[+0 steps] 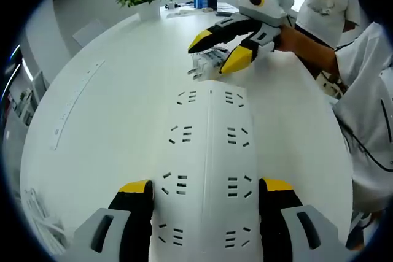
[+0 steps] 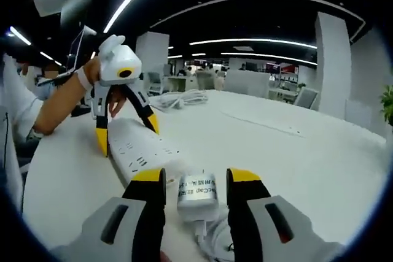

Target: Straighten the power strip on the desk, plug the charger into it

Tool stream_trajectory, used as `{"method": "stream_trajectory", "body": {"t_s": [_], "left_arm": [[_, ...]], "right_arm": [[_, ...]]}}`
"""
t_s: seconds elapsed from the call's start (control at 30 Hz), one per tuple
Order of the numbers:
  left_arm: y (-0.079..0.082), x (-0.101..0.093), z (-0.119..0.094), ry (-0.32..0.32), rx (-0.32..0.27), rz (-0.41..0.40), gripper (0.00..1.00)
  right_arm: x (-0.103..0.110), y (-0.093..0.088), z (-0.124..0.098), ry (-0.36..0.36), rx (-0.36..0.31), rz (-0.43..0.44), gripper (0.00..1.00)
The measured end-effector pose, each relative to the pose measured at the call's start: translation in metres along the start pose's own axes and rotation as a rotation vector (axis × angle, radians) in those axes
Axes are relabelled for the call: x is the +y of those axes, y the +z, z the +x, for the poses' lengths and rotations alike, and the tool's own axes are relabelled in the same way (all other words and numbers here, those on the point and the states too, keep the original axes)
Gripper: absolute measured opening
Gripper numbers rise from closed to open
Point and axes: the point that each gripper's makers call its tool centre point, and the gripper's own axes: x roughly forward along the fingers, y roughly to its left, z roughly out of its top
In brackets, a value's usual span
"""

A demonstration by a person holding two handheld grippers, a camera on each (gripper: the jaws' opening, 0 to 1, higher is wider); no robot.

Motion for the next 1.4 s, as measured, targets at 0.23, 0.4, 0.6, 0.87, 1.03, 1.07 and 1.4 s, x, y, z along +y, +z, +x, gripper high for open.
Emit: {"method": "stream_trajectory", "body": {"t_s": [0.23,0.4,0.6,0.87,1.03,1.07,1.4], "left_arm": [[0.000,-0.001,0.001,-0.001,-0.001,0.001,0.71],[0.001,-0.001,0.001,-0.002,-0.002,0.002,0.71],[0.001,-0.001,0.002,-0.002,-0.003,0.002,0.71],[0.002,-0.001,0.004,-0.002,-0.003,0.003,0.71],[0.002,-0.001,0.004,-0.002,-0.002,0.003,0.71],[0.002,-0.001,0.004,-0.002,-0.002,0.003,0.71],[0.002,0.000,0.004,-0.002,-0.001,0.003,0.71]], "right_arm": [[-0.002,-0.014,-0.001,-0.057,0.011,-0.032,0.38],[-0.002,-0.020,0.003,-0.058,0.028,-0.032,0.35],[-0.003,-0.024,0.004,-0.059,0.041,-0.083,0.28],[-0.004,-0.026,0.003,-0.066,0.051,-0.087,0.27],[-0.007,-0.023,0.000,-0.074,0.043,-0.031,0.27],[-0.007,-0.021,-0.002,-0.076,0.039,-0.027,0.27],[0.010,0.005,-0.017,-0.010,0.130,0.078,0.27]]}}
